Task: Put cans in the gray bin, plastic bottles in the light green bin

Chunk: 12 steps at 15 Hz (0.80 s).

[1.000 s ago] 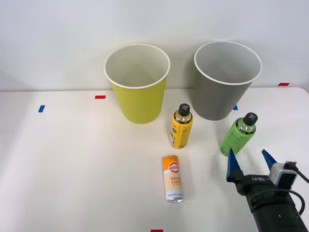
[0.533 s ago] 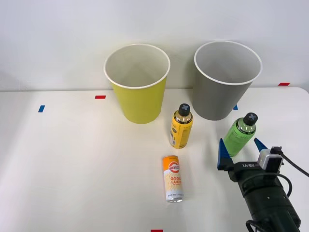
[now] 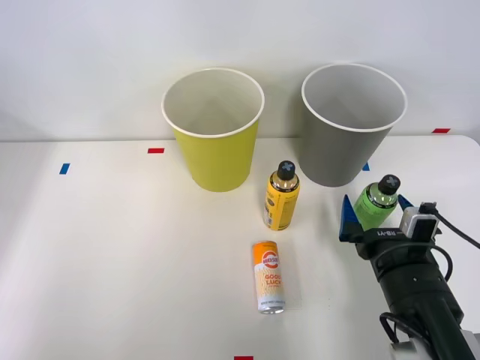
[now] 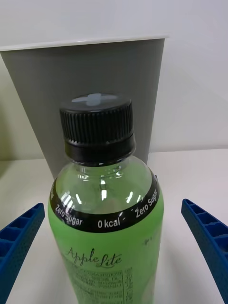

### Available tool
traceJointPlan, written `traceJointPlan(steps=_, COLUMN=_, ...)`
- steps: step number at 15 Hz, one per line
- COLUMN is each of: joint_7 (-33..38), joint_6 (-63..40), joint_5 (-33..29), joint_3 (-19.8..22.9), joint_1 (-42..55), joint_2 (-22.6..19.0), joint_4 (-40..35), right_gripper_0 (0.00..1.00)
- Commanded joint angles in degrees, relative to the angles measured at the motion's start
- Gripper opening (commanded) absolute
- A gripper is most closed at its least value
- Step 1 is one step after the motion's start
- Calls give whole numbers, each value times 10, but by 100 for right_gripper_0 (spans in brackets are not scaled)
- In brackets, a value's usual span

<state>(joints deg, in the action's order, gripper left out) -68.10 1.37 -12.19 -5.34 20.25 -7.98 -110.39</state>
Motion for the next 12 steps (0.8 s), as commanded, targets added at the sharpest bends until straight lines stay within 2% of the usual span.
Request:
traceJointPlan(steps=1, joint_7=-1, joint_6=-10, joint_5=0, joint_3=2, joint_1=-2, joint_2=-2, joint_4=0, right_gripper_0=100)
traceJointPlan(steps=5, joint_7=-3, joint_6=-14, joint_5=-1, joint_3=-2, joint_1=-6, joint_2=-1, joint_4=0, right_gripper_0=100)
traceJointPlan(steps=6, joint_7=-5, joint_6=-14, joint_5=-2, joint_3=-2, joint_1=-6, joint_2=-2, joint_4=0, right_gripper_0=68)
traceJointPlan(steps=7, joint_7=-5, joint_6=-15, joint_5=-8, joint_3=-2, joint_1=-7, joint_2=-3, joint_4=0, right_gripper_0=17)
traceJointPlan(steps=8, joint_7=-5, joint_6=-14, joint_5=-14, joint_3=-1, joint_1=-7, joint_2=-4, joint_4=0, right_gripper_0=2)
traceJointPlan(steps=12, joint_7=-1, joint_6=-14, joint_5=-32, joint_3=-1, joint_1=-7, joint_2=-5, joint_4=0, right_gripper_0=0)
